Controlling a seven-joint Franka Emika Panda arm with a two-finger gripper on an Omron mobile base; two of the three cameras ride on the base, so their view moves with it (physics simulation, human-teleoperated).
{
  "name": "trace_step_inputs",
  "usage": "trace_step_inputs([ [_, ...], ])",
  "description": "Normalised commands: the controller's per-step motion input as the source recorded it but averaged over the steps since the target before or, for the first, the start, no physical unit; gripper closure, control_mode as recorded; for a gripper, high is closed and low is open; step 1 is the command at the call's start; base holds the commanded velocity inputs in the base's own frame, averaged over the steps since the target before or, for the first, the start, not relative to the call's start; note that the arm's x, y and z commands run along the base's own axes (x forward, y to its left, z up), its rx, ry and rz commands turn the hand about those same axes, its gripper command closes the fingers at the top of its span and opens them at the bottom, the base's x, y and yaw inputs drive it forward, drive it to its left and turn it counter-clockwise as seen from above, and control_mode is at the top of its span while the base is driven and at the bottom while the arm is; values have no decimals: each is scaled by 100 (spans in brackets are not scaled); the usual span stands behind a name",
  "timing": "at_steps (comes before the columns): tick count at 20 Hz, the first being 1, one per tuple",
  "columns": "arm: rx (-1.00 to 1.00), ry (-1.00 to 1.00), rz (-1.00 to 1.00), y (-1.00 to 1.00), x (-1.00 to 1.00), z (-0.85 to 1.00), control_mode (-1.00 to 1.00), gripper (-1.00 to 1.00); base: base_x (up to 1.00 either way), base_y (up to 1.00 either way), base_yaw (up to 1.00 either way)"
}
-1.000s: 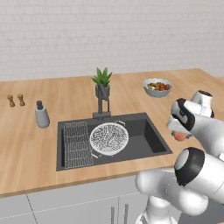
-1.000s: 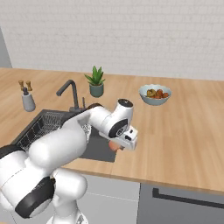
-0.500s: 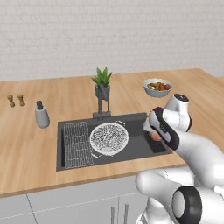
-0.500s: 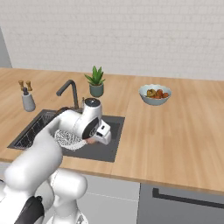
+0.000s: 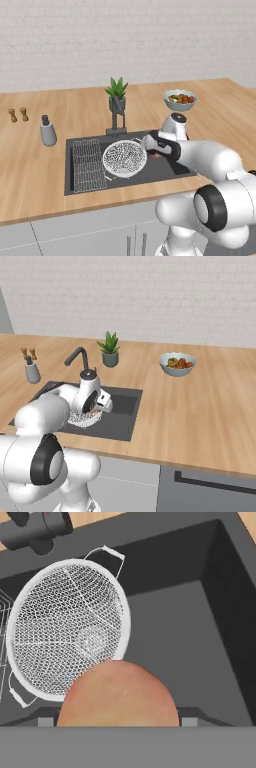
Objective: Put the colander in the sink, put the peach in the colander, and turn on the sink faucet and pour water over the colander.
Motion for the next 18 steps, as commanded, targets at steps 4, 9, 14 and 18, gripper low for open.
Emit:
trace_step_inputs([
  [4,0,-1,26,1,24,0,-100,100,0,0,0],
  [9,0,0,15,13,2,0,-100,100,0,0,0],
  [14,0,-5,7,35,19,-8,-100,100,0,0,0],
  [18,0,-2,5,21,18,-26,-100,100,0,0,0],
])
